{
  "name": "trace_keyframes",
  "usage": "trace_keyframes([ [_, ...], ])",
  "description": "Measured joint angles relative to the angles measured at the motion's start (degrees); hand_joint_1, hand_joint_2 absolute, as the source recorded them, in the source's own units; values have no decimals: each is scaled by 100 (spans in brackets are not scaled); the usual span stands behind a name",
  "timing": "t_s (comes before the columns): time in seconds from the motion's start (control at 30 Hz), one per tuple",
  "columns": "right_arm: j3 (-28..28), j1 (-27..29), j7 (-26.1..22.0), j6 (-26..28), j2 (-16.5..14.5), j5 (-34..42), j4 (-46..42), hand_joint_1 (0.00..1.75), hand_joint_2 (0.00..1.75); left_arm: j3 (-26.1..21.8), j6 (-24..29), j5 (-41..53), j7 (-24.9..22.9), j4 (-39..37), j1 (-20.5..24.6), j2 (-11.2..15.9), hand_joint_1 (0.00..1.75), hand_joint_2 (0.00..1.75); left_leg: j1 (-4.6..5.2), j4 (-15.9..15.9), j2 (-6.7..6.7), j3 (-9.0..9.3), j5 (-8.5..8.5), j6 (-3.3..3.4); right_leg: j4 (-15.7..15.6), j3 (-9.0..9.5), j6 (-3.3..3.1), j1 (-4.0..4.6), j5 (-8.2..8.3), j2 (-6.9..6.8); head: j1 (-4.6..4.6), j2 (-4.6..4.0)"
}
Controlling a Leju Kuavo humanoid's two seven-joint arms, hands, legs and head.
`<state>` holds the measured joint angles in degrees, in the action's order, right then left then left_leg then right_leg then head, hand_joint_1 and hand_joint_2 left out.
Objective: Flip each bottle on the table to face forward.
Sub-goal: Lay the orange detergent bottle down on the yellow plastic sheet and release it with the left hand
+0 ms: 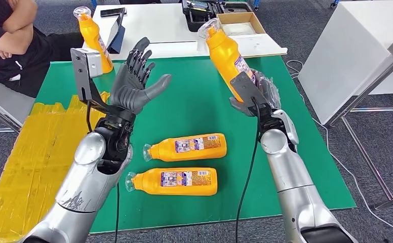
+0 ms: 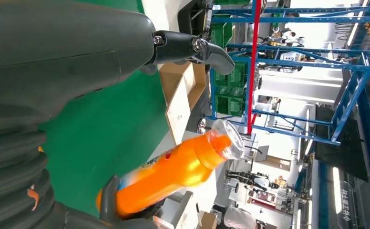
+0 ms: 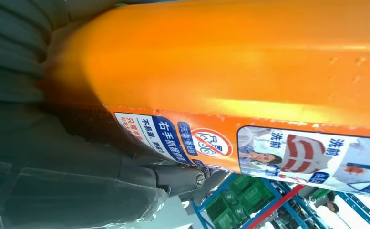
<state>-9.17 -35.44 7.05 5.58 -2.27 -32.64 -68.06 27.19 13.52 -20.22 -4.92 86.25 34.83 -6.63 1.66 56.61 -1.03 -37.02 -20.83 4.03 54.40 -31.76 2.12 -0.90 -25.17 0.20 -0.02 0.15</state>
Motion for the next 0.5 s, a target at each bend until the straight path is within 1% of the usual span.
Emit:
trace_keyframes([
  [0.13, 12, 49, -88, 28, 35, 69, -177, 175, 175, 3, -32, -96, -61, 3, -9, -21, 0, 175, 0, 0, 0, -1, 0, 0, 0, 0, 0, 0, 0, 0, -1, 0],
  [0.23, -51, 54, -144, 154, 33, 75, -319, 175, 175, 75, -40, -320, -212, -19, -9, -119, 0, 175, 0, 0, -1, -2, 0, 0, 0, -1, 0, -1, 0, 0, 0, 0],
  [0.37, -274, 32, -256, 477, -32, 179, -428, 175, 175, 376, 96, -630, -354, -95, 43, -286, 0, 175, 1, 0, -1, -4, 0, 0, 0, -2, 0, -1, 0, 0, 1, 0],
  [0.5, -552, 24, -428, 856, -130, 272, -560, 175, 175, 719, 277, -838, -410, -181, 193, -367, 0, 175, 1, 0, -1, -4, 0, 0, 0, -3, 0, -1, 0, 0, 1, 0],
])
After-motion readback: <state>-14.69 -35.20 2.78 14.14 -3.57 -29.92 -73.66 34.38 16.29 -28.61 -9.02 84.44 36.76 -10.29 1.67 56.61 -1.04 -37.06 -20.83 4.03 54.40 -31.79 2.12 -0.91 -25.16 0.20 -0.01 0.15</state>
